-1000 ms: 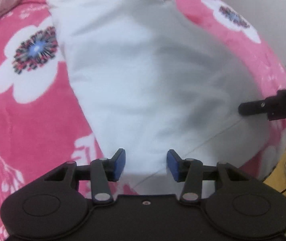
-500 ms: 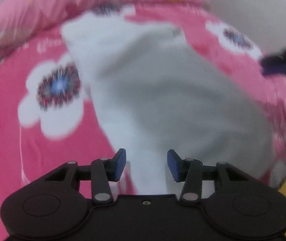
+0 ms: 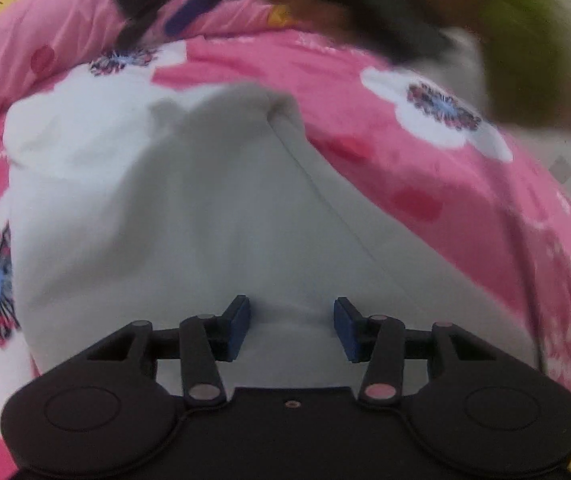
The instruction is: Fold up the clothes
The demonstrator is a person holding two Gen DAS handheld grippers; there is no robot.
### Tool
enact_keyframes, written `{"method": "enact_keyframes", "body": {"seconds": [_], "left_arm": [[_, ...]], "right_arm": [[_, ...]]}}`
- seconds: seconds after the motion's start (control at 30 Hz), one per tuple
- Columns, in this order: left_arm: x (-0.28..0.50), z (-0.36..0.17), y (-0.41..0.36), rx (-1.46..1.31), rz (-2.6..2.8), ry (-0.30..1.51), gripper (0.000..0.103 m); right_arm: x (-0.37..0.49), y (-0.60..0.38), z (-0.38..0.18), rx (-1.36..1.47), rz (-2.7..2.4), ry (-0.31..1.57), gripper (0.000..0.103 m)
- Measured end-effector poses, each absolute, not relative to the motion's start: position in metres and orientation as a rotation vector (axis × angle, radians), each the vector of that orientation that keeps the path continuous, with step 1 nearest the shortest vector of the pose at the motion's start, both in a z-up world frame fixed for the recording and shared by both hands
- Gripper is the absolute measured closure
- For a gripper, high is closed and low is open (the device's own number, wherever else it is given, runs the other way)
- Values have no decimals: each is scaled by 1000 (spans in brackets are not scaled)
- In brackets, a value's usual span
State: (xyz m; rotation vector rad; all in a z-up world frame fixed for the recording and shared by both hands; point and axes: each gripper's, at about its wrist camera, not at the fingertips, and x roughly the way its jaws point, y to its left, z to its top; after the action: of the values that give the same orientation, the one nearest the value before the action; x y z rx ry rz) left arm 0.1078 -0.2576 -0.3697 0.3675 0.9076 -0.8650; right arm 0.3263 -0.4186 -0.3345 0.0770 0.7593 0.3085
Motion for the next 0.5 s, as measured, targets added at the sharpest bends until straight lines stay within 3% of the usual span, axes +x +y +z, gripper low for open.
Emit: {"method": "enact_keyframes", "body": {"seconds": [0.23, 0.33, 0.37, 0.5], "left_arm": [[97, -374, -250, 336, -842, 877, 59], [94, -375, -247, 346, -855, 862, 59], [94, -374, -246, 349, -859, 859, 59], [93, -374, -242, 344, -864, 857, 59]], "right_arm": [[390, -401, -385, 127, 346, 808, 57], [403, -394, -394, 109, 378, 820, 88], [404, -396, -393, 131, 395, 797, 93], [402, -403, -379, 190, 397, 682, 94]]}}
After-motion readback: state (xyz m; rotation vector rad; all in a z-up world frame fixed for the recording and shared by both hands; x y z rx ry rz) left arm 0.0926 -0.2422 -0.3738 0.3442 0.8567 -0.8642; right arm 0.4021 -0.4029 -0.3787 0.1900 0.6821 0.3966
